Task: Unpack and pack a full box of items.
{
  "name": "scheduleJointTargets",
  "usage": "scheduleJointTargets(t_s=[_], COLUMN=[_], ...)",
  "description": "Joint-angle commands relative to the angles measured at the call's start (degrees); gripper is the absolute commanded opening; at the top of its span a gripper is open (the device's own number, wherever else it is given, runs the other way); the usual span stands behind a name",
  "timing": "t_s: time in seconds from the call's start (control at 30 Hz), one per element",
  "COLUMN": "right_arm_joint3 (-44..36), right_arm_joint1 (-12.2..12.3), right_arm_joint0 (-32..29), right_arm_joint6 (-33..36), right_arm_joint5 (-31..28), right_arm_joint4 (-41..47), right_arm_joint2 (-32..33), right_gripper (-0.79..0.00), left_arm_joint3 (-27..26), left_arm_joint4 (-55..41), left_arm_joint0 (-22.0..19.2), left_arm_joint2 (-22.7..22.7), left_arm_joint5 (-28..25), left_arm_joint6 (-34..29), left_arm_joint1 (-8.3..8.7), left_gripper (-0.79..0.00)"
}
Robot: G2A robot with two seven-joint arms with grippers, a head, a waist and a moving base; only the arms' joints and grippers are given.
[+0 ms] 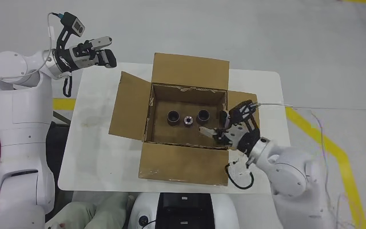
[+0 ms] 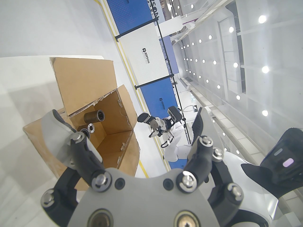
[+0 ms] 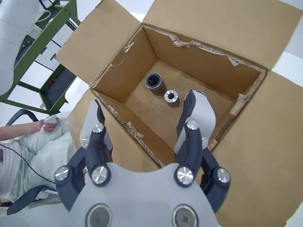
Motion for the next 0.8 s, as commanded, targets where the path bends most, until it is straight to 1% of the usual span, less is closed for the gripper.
scheduleJointTargets(t_s=[0.0, 0.03, 0.1, 0.13, 0.17, 0.2, 0.37, 0.77], right_arm_joint3=[0.31, 0.5, 0.93, 1.3, 1.65, 2.0, 4.17, 10.87], right_arm_joint1=[0.27, 0.42, 0.74, 0.89, 1.04, 1.19, 1.79, 2.91], right_arm_joint0=[-0.58, -0.95, -1.6, -1.92, -2.16, -2.42, -3.42, -5.0], right_arm_joint6=[-0.36, -0.53, -0.56, -0.58, -0.72, -0.86, -1.67, -2.59], right_arm_joint5=[-0.35, -0.64, -1.31, -1.65, -1.81, -1.92, -2.35, -2.45], right_arm_joint4=[2.96, 4.8, 7.78, 9.62, 10.74, 11.58, 16.59, 23.8], right_arm_joint2=[3.19, 4.85, 8.24, 9.82, 11.43, 12.85, 18.4, 24.51], right_gripper=[-0.157, -0.157, -0.132, -0.099, -0.037, 0.0, 0.0, 0.0], left_arm_joint3=[0.0, 0.0, 0.0, 0.0, 0.0, 0.0, 0.0, 0.0], left_arm_joint4=[0.0, 0.0, 0.0, 0.0, 0.0, 0.0, 0.0, 0.0], left_arm_joint0=[0.0, 0.0, 0.0, 0.0, 0.0, 0.0, 0.0, 0.0], left_arm_joint2=[0.0, 0.0, 0.0, 0.0, 0.0, 0.0, 0.0, 0.0], left_arm_joint5=[0.0, 0.0, 0.0, 0.0, 0.0, 0.0, 0.0, 0.0], left_arm_joint6=[0.0, 0.0, 0.0, 0.0, 0.0, 0.0, 0.0, 0.0], left_arm_joint1=[0.0, 0.0, 0.0, 0.0, 0.0, 0.0, 0.0, 0.0], left_gripper=[0.0, 0.0, 0.0, 0.0, 0.0, 0.0, 0.0, 0.0])
